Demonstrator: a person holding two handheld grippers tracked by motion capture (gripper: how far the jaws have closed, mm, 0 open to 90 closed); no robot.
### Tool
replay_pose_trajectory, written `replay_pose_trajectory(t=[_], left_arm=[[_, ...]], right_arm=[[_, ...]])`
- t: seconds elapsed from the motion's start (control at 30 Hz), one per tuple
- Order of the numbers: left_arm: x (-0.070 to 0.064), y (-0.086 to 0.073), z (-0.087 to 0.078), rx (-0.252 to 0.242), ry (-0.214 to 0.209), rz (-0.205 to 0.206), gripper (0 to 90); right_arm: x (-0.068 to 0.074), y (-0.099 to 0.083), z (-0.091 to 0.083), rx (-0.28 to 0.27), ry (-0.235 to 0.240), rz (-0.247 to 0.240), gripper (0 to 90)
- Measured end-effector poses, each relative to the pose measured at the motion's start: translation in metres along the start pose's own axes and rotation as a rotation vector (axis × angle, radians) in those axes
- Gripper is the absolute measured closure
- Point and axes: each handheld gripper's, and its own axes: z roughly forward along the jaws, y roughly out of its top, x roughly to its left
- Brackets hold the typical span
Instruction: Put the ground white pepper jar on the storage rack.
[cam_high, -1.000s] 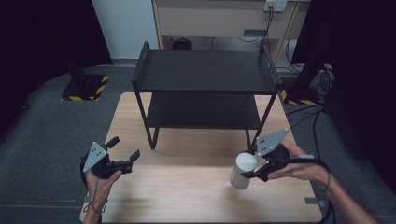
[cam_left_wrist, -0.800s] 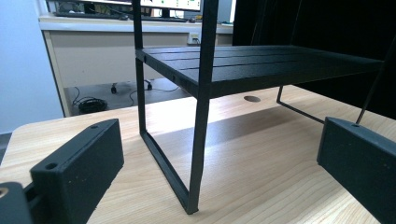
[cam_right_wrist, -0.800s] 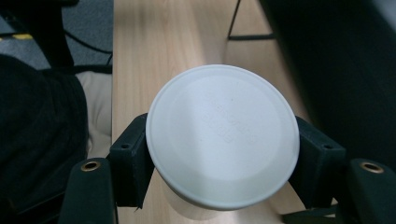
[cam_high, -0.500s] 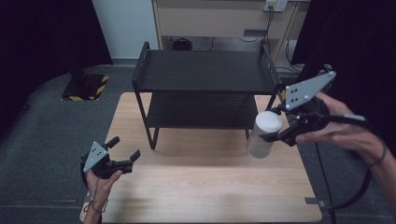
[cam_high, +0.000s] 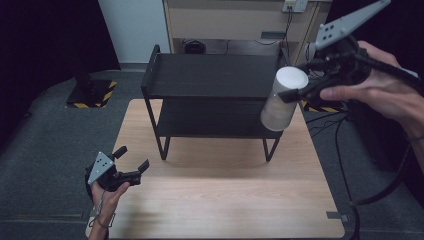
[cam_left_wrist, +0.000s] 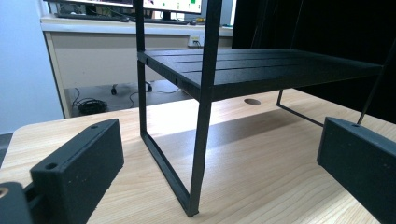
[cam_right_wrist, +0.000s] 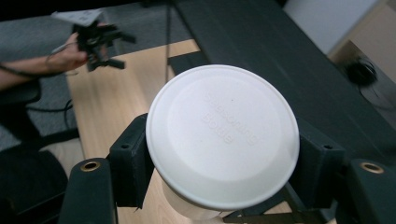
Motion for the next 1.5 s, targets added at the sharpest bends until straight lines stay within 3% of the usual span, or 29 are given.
replay_pose_trajectory(t=[0.33,0.5,0.63,0.77,1.07,1.5], left_arm=[[0.000,0.000,0.000,-0.002,-0.002,0.001,0.0],[0.001,0.000,-0.001,-0.007,0.000,-0.004,0.0],[0.001,0.000,-0.001,-0.005,-0.001,-0.004,0.0],[0.002,0.000,0.000,-0.003,-0.002,-0.004,0.0],[0.003,-0.001,0.000,-0.002,-0.003,-0.007,0.0],[0.003,-0.001,0.000,-0.001,-0.005,-0.005,0.0]], right_arm=[[-0.020,0.040,0.008,0.022,-0.141,0.121,33.0],[-0.037,0.052,0.026,0.038,-0.219,0.180,33.1],[-0.055,0.054,0.047,0.033,-0.262,0.244,33.1],[-0.067,0.054,0.066,0.044,-0.318,0.273,33.1],[-0.091,0.052,0.082,0.063,-0.345,0.338,33.1],[-0.094,0.048,0.092,0.087,-0.357,0.347,32.9]])
